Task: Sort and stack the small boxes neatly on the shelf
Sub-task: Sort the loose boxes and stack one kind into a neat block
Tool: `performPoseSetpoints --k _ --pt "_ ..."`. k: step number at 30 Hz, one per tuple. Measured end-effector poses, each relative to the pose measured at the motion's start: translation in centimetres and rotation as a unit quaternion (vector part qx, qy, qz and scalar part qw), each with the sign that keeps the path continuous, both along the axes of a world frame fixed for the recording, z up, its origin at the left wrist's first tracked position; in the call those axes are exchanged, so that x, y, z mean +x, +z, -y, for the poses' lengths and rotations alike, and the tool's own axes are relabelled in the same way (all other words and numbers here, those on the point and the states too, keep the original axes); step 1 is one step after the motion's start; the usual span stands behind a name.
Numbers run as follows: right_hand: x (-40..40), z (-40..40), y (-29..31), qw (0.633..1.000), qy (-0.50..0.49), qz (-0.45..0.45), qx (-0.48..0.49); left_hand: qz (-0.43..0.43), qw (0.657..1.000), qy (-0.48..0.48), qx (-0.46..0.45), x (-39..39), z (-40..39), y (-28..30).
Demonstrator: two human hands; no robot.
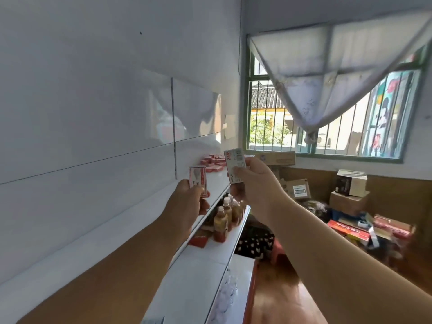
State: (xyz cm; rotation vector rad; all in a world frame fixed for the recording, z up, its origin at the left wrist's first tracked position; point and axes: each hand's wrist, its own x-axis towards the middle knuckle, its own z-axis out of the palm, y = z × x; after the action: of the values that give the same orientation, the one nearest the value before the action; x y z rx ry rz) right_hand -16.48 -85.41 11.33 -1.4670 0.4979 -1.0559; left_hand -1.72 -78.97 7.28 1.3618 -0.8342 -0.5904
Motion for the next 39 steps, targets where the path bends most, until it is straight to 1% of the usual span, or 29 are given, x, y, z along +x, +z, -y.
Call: performPoseSetpoints --k 5,8,12,15,20,23,26,29,32,35,37,39 --pt "-1.2 12.3 -1.5 0.998 -0.060 -0.001 -0.020 0.017 0.999 -0.032 0.027 -0.5 12.4 -0.6" --pt "-0.8 19.8 -3.1 0.998 -0.064 -0.005 -0.021 0.019 0.999 -0.029 0.021 -0.3 19.4 -1.5" --pt "0.6 30.3 -3.8 0.999 -0.033 -0.013 -0.003 0.019 0.999 0.001 0.028 0.2 28.1 -2.2" --pt "2.5 37.9 -3.4 0.999 0.002 -0.034 -0.014 0.034 0.998 0.038 0.046 1.7 34.0 -2.1" --pt "7.8 49.4 -3.9 0.998 0.042 -0.039 -0.004 0.061 0.993 0.086 0.061 5.9 43.2 -1.8" --pt "11.7 55.7 -4.8 0.997 0.060 -0.041 -0.009 0.093 0.985 0.113 0.092 9.0 48.6 -2.6" --pt "15.5 61.7 -5.2 0.997 0.064 -0.040 -0.010 0.148 0.972 0.131 0.128 12.5 54.2 -2.5" --pt "18.2 66.8 -4.9 0.995 0.084 -0.051 -0.010 0.148 0.967 0.162 0.133 15.2 59.2 -1.7" --pt "20.3 71.8 -4.6 0.988 0.083 -0.107 -0.073 0.187 0.944 0.203 0.181 17.1 63.5 -1.2" --pt "23.2 76.5 -5.0 0.984 0.086 -0.122 -0.102 0.226 0.918 0.227 0.233 18.8 66.7 -1.0" --pt "25.4 79.4 -5.5 0.980 0.105 -0.125 -0.117 0.231 0.906 0.247 0.253 19.6 68.3 -1.3" --pt "27.9 82.3 -6.3 0.970 0.144 -0.136 -0.138 0.218 0.894 0.283 0.271 20.2 69.6 -2.0"
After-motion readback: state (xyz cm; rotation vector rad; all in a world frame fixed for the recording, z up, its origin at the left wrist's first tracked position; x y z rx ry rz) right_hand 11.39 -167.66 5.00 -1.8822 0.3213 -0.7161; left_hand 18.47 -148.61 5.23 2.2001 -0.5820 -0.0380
